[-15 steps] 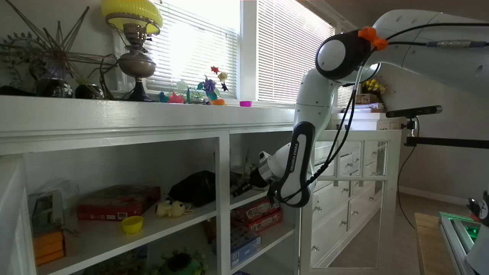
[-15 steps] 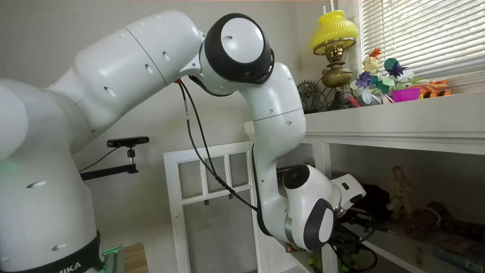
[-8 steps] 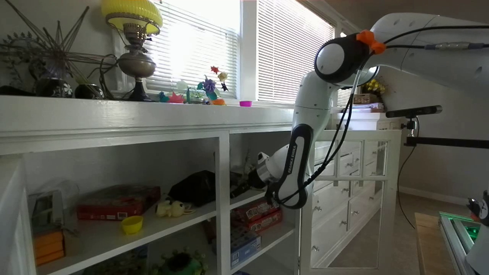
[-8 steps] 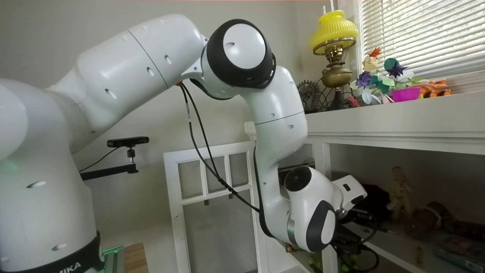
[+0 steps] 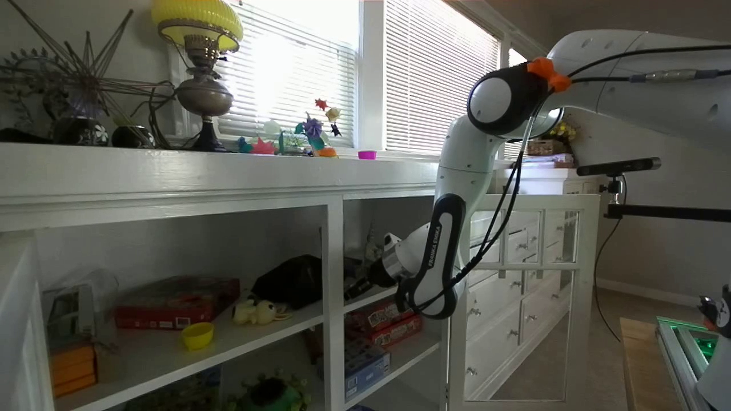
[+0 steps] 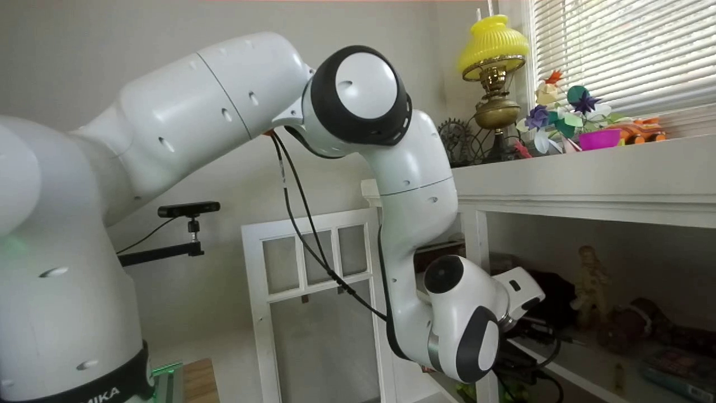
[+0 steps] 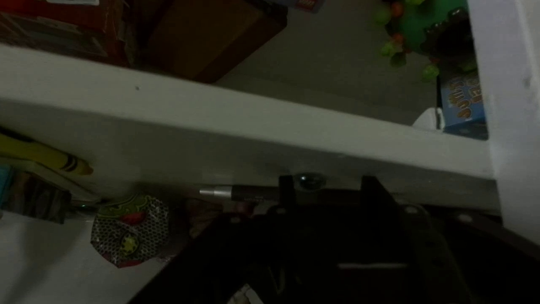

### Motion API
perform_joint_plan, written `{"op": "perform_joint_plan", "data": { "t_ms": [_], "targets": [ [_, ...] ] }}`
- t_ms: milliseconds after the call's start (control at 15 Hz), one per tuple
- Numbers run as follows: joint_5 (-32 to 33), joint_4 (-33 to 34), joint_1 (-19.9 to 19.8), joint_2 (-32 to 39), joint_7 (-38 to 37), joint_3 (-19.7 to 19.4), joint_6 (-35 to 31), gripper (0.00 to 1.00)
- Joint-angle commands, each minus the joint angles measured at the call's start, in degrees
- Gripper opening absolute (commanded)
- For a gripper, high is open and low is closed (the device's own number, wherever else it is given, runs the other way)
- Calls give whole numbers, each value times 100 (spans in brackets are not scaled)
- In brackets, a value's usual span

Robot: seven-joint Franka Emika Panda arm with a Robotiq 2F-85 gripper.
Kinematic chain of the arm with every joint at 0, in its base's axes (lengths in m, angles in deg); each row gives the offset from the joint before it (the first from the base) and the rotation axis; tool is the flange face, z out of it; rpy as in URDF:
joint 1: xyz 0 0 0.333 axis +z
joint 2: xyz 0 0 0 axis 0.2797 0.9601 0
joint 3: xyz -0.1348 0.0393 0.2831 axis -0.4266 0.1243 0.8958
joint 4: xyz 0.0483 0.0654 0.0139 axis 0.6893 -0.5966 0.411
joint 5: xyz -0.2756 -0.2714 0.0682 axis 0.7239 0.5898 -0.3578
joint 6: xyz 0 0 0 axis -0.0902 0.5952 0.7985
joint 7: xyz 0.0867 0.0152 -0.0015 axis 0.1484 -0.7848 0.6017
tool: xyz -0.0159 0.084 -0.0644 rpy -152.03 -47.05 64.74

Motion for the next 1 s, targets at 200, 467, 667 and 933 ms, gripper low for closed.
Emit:
{"op": "perform_joint_plan", "data": {
  "t_ms": [200, 467, 667, 933],
  "targets": [
    [-103, 436, 1, 281, 121, -19, 10, 50],
    [-131, 478, 10, 312, 100, -20, 42, 36],
    [-170, 412, 38, 241, 89, -21, 124, 14],
    [-257, 248, 97, 142, 102, -48, 202, 6]
  ]
}}
